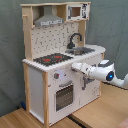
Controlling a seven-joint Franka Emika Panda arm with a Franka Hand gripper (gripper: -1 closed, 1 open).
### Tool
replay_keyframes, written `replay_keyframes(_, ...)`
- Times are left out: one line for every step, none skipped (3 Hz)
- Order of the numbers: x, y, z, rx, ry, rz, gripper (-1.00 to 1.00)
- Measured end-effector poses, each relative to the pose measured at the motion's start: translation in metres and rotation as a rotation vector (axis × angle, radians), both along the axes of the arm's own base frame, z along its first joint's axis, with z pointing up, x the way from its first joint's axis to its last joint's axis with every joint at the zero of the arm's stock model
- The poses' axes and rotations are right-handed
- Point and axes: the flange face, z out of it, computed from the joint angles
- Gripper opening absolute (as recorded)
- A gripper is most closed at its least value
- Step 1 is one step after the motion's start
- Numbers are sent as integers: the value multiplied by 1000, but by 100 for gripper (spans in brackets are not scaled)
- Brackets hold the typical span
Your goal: Play with the kitchen
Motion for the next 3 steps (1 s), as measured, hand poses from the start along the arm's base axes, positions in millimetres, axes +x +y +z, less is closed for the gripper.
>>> replay_keyframes(0, 0, 0, 117, 4, -13, -100)
replay_keyframes(0, 0, 0, 223, 8, -24, -100)
replay_keyframes(-1, 0, 0, 263, 9, -28, -100)
